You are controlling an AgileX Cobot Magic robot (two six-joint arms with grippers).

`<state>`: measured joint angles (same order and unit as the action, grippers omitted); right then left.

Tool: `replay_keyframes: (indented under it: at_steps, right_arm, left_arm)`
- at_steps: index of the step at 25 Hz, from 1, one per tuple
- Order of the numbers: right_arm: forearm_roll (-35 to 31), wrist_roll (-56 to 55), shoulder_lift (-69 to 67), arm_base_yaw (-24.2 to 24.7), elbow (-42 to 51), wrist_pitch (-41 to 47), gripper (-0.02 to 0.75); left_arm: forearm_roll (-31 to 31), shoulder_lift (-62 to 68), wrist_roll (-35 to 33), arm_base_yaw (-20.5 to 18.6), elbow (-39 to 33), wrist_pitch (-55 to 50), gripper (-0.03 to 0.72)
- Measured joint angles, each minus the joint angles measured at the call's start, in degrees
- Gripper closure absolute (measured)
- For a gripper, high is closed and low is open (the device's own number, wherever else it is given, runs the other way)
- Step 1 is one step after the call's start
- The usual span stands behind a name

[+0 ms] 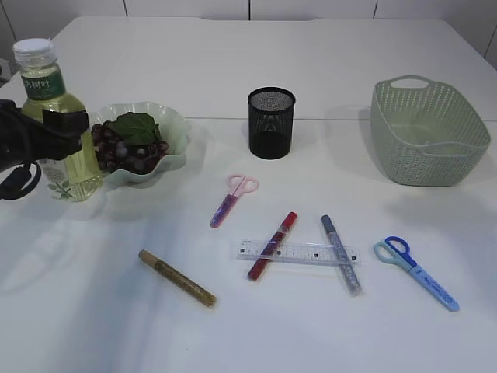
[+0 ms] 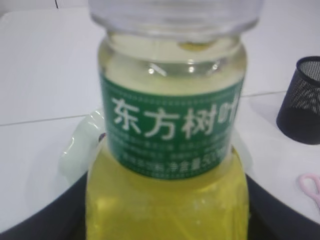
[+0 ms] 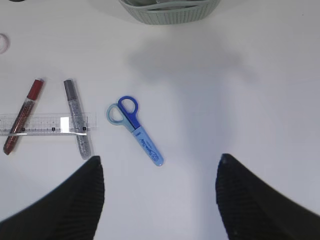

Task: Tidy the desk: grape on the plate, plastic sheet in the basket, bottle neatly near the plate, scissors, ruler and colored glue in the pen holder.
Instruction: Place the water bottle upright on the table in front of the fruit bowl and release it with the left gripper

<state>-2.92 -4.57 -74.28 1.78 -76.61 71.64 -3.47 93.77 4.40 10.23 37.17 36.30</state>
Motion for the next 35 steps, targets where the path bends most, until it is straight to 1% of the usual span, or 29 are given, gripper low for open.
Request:
replay_keyframes:
  at_steps: [9,17,21,26,35]
  right_arm:
    - [0.0,0.0,0.0,0.0,0.0,0.0,0.195]
    - [1.4,0.0,0.0,0.0,0.0,0.0,0.195]
    - [1.6,0.0,0.0,0.0,0.0,0.0,0.195]
    - [1.7,0.0,0.0,0.0,0.0,0.0,0.195]
    - [1.8,0.0,0.0,0.0,0.0,-0.1,0.196]
  left_arm:
    - [0.7,4.8,-0.3,-0.1,0.0,5.1,0.253]
    - [0.9,5.1,-0.5,-0.1,-0.1,8.5,0.253]
    - [1.2,5.1,-0.5,-0.1,-3.2,11.8,0.253]
    - [3.9,5.1,-0.6,-0.1,-9.3,21.8,0.253]
    - [4.4,8.9,-0.6,-0.1,-10.0,24.8,0.253]
